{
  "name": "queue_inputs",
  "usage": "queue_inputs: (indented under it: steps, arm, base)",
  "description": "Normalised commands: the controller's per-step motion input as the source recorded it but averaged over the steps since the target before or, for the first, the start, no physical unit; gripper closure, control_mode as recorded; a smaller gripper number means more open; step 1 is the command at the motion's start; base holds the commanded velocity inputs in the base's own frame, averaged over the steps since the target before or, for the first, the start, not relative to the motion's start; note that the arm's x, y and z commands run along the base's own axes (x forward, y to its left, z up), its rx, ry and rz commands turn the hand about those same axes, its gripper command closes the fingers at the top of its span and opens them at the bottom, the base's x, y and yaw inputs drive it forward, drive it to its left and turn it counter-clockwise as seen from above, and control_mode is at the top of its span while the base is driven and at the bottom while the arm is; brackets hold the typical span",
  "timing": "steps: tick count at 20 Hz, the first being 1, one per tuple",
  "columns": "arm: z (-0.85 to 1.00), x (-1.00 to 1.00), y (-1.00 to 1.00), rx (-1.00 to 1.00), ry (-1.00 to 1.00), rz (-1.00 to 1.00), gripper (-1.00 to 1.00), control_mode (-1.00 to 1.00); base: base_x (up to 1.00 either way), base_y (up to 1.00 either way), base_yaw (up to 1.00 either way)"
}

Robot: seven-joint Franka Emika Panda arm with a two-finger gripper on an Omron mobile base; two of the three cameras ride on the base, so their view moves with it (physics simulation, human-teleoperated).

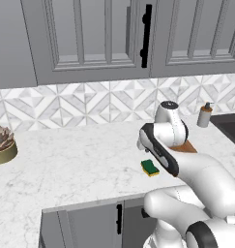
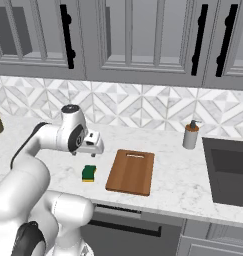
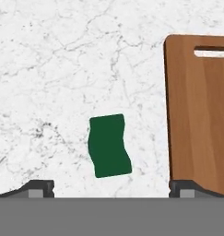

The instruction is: Pick up the sponge from the counter and clean the cutting board by briefly scrubbing or pressing down on the cutting board. Once finished, release the sponge.

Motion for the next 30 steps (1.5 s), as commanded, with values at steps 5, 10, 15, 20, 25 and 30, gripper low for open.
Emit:
queue_inputs:
  steps: [5,10,15,20,25,30]
  arm:
    - [-0.47,0.0,0.0,0.0,0.03,0.0,-1.0,-1.0]
    - [-0.44,0.03,0.0,0.0,0.04,0.0,-1.0,-1.0]
    - [-0.35,0.08,0.0,0.0,0.03,0.0,-1.0,-1.0]
    - [-0.23,0.09,0.01,0.0,0.03,0.0,-1.0,-1.0]
    - [-0.2,0.26,0.01,0.0,0.03,0.0,-1.0,-1.0]
    - [-0.22,0.19,0.0,0.0,0.02,0.0,-1.0,-1.0]
  base:
    - [0.0,0.0,0.0]
    - [0.0,0.0,0.0]
    - [0.0,0.0,0.0]
    - [0.0,0.0,0.0]
    - [0.0,0.0,0.0]
    - [0.0,0.0,0.0]
